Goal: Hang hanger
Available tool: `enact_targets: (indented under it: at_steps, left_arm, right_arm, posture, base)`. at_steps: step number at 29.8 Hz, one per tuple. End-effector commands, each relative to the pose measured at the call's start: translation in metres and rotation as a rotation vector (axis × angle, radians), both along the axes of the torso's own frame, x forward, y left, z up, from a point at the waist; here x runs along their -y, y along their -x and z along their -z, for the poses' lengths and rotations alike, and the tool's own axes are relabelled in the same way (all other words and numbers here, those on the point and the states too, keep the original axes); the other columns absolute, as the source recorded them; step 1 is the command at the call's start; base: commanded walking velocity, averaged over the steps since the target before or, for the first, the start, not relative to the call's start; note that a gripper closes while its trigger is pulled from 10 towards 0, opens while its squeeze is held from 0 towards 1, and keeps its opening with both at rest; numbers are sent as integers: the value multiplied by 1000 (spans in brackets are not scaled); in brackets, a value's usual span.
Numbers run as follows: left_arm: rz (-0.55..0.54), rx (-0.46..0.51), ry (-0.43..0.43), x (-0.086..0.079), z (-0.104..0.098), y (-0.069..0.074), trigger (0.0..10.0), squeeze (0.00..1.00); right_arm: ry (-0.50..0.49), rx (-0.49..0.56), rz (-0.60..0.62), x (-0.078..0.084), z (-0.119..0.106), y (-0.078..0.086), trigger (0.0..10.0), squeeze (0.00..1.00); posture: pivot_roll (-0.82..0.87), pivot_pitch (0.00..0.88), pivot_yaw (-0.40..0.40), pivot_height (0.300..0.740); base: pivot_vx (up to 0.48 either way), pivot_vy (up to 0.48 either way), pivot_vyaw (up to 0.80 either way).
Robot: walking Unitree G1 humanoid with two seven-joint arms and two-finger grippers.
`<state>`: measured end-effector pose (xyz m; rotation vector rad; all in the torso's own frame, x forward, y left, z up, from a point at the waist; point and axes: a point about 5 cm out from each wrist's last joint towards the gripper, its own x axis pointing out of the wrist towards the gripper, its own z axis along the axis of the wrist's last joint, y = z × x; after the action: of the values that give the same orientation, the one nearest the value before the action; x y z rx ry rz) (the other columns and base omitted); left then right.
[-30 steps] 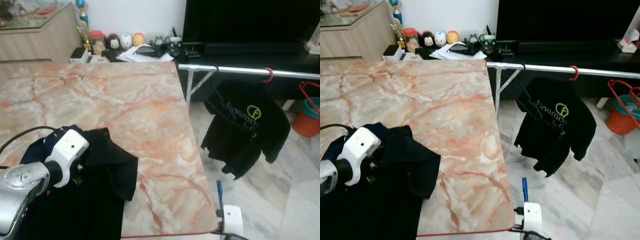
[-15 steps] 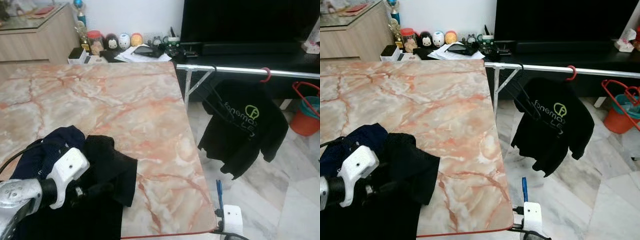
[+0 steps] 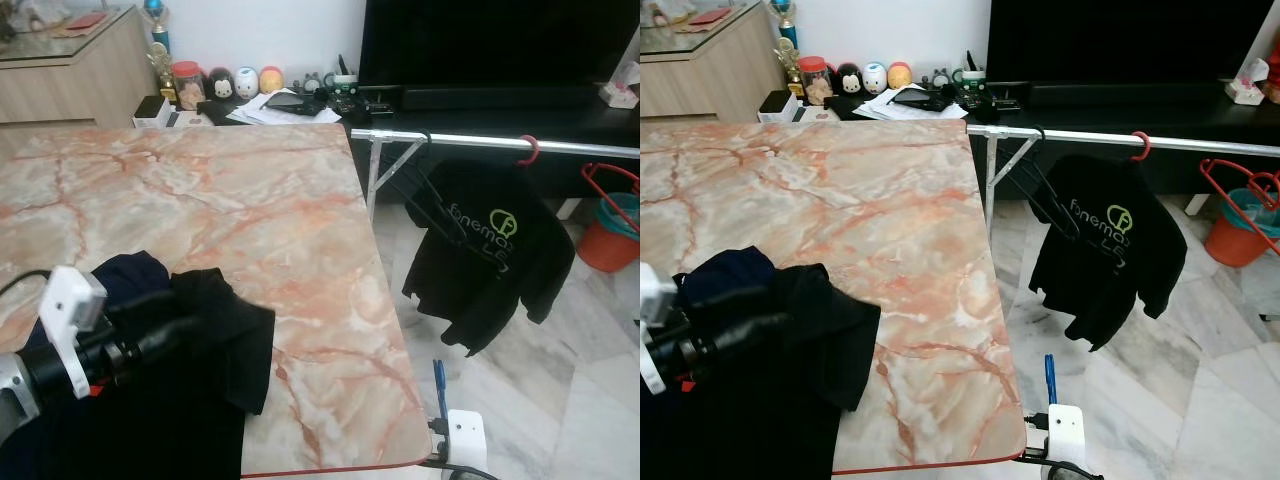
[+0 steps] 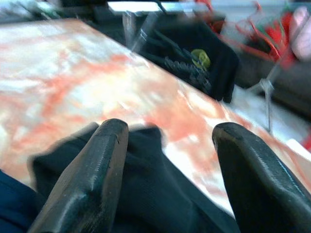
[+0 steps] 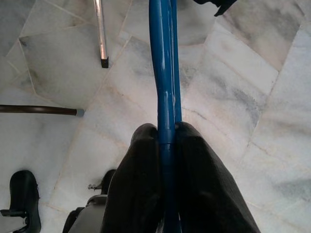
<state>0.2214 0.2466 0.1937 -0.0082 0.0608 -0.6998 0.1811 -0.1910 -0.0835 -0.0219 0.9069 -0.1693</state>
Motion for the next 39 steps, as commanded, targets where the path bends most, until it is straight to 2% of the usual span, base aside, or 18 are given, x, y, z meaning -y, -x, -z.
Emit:
enact_targets:
  at_steps: [1,3,4,6,9,11,14,17,21,25,34,39]
  left_arm:
    - [-105,31,45,-1,1,-10,10000,0]
    - [-169,46,40,1,5,-17,10000,0]
    - [-248,60,31,4,11,-26,10000,0]
    - [-331,60,71,10,17,-36,10000,0]
    - [-379,76,107,26,26,-43,10000,0]
    - [-451,98,57,37,38,-49,10000,0]
    - [-476,76,72,45,49,-49,10000,0]
    - [-506,83,89,45,50,-49,10000,0]
    - [-569,125,67,40,47,-49,10000,0]
    - [-563,122,40,43,52,-48,10000,0]
    - [-526,133,39,53,54,-51,10000,0]
    - [-501,135,-4,56,57,-50,10000,0]
  right_arm:
    - [0,10,-1,1,-2,-4,10000,0]
    - [0,10,-2,1,-2,-4,10000,0]
    - [-1,12,0,1,-2,-4,10000,0]
    - [-1,13,1,1,-2,-4,10000,0]
    - [-4,17,9,1,-2,-4,10000,0]
    - [-5,18,10,1,-2,-3,10000,0]
    - [-8,21,16,0,-2,-3,10000,0]
    - [-11,23,20,0,-2,-3,10000,0]
    - [-6,21,20,1,-2,-3,10000,0]
    - [-9,22,18,0,-2,-3,10000,0]
    - [-5,14,16,0,-1,-1,10000,0]
    - [-2,6,7,0,0,0,10000,0]
  posture:
    - [117,0,-31,740]
    - [117,0,-31,740]
    - [117,0,-31,740]
    - [117,0,-31,740]
    - [106,0,-29,740]
    - [96,0,-21,740]
    - [81,0,-17,740]
    - [82,0,-16,740]
    - [90,0,-19,740]
    - [91,0,-17,740]
    - [80,0,-9,740]
    - [83,0,-11,740]
  base:
    - [0,0,0]
    - [0,0,0]
    - [0,0,0]
    - [0,0,0]
    - [0,0,0]
    - [0,0,0]
    - [0,0,0]
    - [0,0,0]
    - [0,0,0]
    - [0,0,0]
    - [0,0,0]
    - [-149,0,0]
